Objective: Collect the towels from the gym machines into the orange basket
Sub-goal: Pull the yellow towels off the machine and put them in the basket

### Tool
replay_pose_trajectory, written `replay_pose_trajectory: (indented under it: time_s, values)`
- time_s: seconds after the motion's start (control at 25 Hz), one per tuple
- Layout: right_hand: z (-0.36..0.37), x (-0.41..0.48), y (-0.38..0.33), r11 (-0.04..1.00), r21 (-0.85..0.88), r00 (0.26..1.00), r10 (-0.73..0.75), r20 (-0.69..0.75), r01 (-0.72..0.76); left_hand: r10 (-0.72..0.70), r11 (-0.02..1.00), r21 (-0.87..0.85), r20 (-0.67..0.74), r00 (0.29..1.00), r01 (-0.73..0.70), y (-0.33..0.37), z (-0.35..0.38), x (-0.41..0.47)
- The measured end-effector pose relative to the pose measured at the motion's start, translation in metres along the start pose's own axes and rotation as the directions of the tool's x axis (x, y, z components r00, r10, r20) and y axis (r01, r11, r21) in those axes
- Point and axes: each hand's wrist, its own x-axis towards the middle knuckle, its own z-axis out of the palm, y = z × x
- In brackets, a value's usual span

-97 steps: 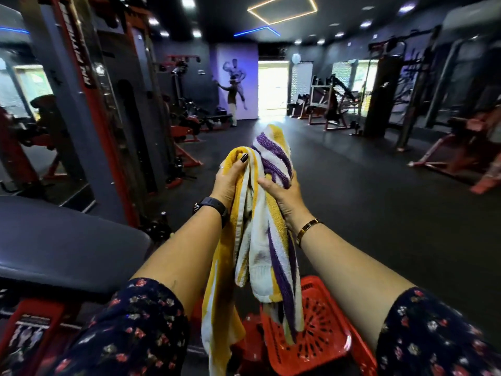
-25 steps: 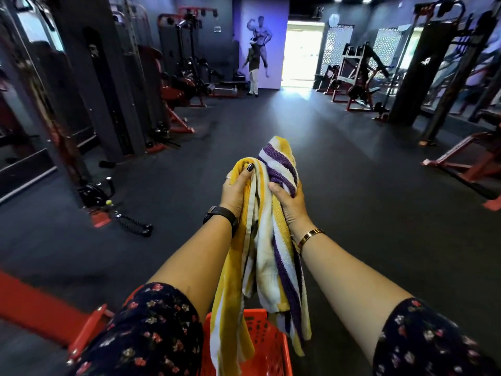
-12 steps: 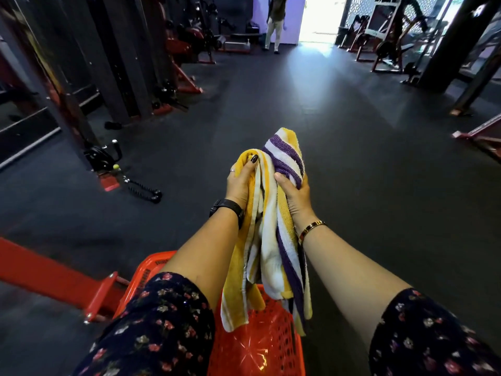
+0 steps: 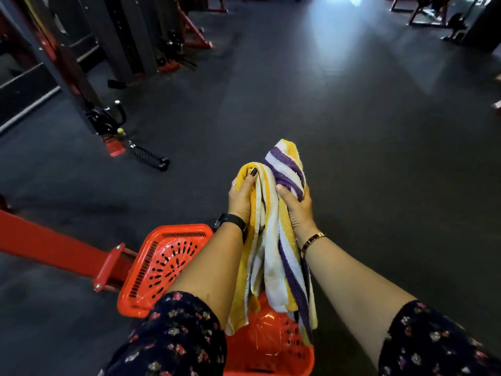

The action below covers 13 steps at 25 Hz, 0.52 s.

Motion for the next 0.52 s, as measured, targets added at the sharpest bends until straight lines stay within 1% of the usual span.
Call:
replay_pose_trajectory:
  time_s: [0.2,0.32,0.52]
  values:
    - [-0.004,0.021,0.072,0.992,0.026,0.992,0.125,-0.027,-0.124,-0.097,0.994,0.034,-0.125,0.987,0.102,-0.065,-0.026,0.031]
    - [-0.014,0.031,0.124,0.982,0.031,0.98,0.189,-0.064,-0.188,-0.132,0.986,0.08,-0.154,0.979,0.145,-0.11,-0.041,0.047]
    - [-0.034,0.039,0.196,0.961,0.008,0.956,0.276,-0.103,-0.276,-0.211,0.971,0.074,-0.196,0.958,0.229,-0.18,-0.065,0.063]
